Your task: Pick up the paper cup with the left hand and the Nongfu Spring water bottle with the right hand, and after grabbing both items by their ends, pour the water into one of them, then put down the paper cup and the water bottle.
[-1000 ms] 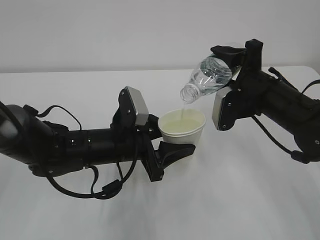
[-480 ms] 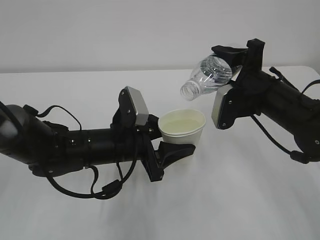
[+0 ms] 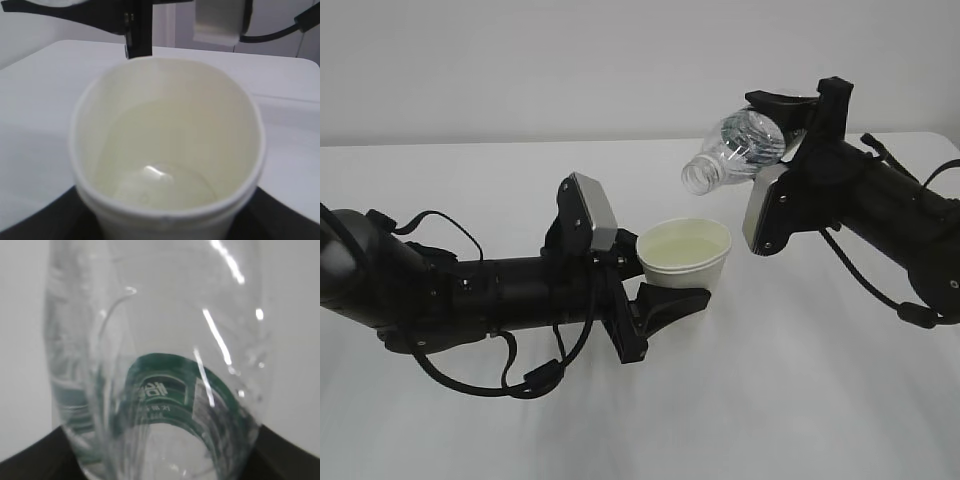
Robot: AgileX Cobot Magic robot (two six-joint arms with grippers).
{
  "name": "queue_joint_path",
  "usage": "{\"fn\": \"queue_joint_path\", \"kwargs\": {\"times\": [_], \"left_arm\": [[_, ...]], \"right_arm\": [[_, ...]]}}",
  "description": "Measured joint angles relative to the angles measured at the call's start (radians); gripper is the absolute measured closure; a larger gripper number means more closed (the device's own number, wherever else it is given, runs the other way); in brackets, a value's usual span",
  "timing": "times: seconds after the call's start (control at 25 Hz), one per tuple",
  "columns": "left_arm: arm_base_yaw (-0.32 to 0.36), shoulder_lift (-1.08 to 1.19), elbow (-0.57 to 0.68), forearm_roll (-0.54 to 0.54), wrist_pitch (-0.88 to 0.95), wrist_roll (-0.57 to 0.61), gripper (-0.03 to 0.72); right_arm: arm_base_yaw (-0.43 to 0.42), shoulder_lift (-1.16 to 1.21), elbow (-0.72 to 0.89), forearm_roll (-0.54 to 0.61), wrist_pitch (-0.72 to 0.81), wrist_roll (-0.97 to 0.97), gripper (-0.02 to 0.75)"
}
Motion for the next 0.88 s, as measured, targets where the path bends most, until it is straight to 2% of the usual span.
{"fn": "queue_joint_path", "kwargs": {"times": [0.52, 0.72, 0.88], "left_arm": [[0.0, 0.0, 0.0, 0.0, 0.0, 0.0, 0.259], [0.0, 0.0, 0.0, 0.0, 0.0, 0.0, 0.259], [0.0, 0.0, 0.0, 0.0, 0.0, 0.0, 0.259]], "right_arm": [[0.0, 0.0, 0.0, 0.05, 0.0, 0.093, 0.253], [0.027, 0.0, 0.0, 0.136, 0.0, 0.125, 0.253], [0.034, 0.0, 0.0, 0.163, 0.0, 0.15, 0.253]]}}
